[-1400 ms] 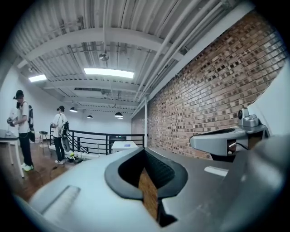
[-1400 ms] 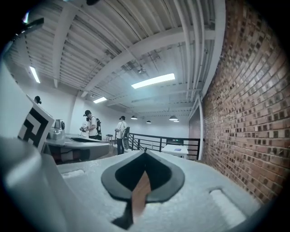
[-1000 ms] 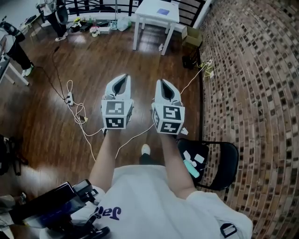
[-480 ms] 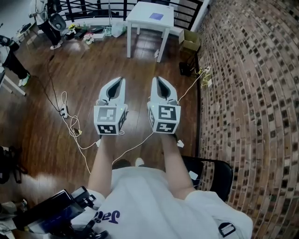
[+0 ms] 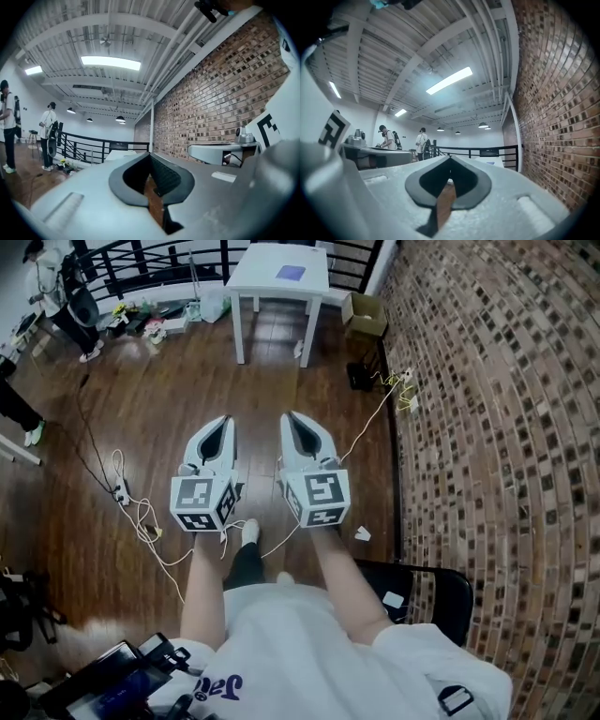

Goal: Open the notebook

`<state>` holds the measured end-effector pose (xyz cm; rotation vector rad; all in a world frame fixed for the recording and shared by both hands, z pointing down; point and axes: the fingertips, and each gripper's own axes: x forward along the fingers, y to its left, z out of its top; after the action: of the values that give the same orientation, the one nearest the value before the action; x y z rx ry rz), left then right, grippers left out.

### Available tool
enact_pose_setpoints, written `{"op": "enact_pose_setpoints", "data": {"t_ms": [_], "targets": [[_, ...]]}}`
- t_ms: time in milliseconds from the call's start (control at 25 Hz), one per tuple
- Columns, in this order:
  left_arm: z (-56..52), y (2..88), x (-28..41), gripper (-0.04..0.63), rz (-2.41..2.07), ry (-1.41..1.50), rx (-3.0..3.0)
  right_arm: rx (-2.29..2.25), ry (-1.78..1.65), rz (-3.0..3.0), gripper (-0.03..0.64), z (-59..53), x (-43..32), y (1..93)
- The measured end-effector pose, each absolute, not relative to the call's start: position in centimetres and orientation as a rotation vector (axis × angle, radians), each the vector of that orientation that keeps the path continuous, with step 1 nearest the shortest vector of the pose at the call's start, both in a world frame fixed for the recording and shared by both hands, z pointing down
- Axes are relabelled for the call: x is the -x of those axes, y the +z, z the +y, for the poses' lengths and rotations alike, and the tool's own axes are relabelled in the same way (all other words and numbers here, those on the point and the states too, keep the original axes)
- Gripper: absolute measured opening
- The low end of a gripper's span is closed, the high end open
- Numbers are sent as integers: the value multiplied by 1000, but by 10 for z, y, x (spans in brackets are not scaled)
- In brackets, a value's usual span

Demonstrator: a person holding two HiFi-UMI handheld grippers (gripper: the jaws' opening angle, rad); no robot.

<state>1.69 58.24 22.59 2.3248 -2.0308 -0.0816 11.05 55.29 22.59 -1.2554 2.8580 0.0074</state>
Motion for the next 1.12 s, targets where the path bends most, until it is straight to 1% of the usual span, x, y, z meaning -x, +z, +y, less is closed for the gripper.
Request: {"op": "enact_pose_setpoints", "data": {"t_ms": [200,400,680,920,1120], "targets": [[513,216,2,12,-1996,-40,-2465,1256,7,2844,-14,496,-92,229],[460,203,37,15,-1934,-46,-2524,1282,46,2835,-14,446,-49,212],[404,206,73,15,-1903,-66,-2531,1228,139,2834,-14,411,7,207],[355,225,84,15,-1905,-56,-2473,1269,128,2843,-12,364,8,216],[288,232,82,15,-1933,-35,-2467,1301,111,2820,-12,289,-3,225]]}}
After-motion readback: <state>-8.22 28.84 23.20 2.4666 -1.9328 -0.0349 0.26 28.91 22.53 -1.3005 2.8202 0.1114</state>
